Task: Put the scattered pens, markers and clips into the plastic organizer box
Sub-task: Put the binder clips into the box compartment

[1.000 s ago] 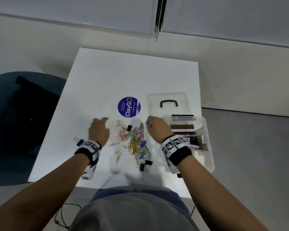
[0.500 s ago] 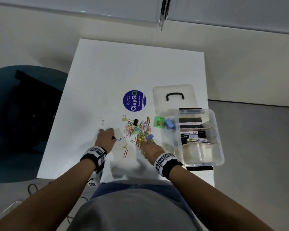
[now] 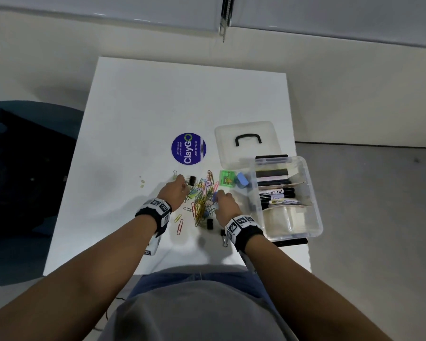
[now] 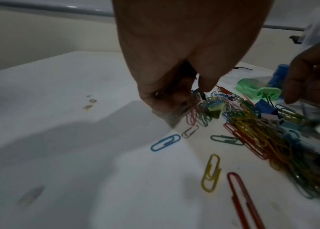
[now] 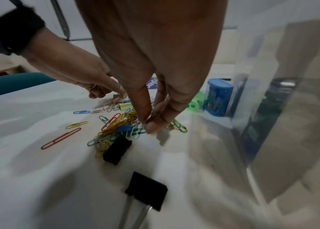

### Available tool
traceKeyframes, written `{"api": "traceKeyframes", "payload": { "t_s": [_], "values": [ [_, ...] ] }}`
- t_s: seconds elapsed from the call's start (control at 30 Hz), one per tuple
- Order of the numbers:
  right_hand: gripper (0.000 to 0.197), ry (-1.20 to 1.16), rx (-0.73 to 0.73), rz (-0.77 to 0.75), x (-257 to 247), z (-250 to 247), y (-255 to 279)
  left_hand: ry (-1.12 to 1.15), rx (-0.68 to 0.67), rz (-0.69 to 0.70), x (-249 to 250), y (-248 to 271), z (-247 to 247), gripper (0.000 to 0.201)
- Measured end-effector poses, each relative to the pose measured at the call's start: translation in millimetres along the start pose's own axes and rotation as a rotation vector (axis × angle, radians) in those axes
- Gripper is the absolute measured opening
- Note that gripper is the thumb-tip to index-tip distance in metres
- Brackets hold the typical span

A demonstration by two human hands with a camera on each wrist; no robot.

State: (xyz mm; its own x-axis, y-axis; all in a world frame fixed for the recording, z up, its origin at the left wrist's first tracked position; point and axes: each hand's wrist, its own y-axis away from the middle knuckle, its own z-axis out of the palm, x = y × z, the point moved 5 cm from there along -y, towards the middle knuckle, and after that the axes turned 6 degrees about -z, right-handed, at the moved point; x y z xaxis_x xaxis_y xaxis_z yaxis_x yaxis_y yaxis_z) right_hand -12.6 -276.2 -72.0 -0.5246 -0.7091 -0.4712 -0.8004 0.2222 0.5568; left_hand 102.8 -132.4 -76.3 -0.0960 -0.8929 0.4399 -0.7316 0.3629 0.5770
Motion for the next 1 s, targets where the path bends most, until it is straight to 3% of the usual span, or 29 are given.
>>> {"api": "traceKeyframes", "payload": {
  "t_s": [0.1, 0.23, 0.37, 0.53, 0.73, 0.87, 0.9, 1.0],
  "values": [
    [0.033, -0.061, 0.059, 0.082, -1, -3, -6, 0.075, 0.039, 0.008, -4, -1, 1, 0.014],
    [0.047, -0.049, 0.056, 0.076, -3, -3, -15, 0.216, 0.049, 0.043, -8, 6, -7, 0.013],
    [0.028, -0.046, 0.069, 0.002, -4, -8, -21, 0.365, 0.095, 0.079, -14, 12, -19, 0.013],
    [0.015, -0.026, 0.083, 0.002, 2, -14, -20, 0.487, 0.059, -0.008, -15, 17, -17, 0.023],
    [0.010, 0.003, 0.202, -0.016, 0, -33, -16, 0.601, 0.046, -0.083, -15, 18, -6, 0.011],
    [0.011, -0.190, 0.247, 0.018, -3, -46, -12, 0.542, -0.006, -0.015, -2, 20, 5, 0.015],
    [0.013, -0.190, 0.222, 0.034, -3, -47, -9, 0.487, -0.018, 0.003, 3, 21, 8, 0.021],
    [0.061, -0.024, 0.036, 0.031, -6, -30, -3, 0.279, -0.051, 0.065, 17, 25, 17, 0.033]
  ]
}}
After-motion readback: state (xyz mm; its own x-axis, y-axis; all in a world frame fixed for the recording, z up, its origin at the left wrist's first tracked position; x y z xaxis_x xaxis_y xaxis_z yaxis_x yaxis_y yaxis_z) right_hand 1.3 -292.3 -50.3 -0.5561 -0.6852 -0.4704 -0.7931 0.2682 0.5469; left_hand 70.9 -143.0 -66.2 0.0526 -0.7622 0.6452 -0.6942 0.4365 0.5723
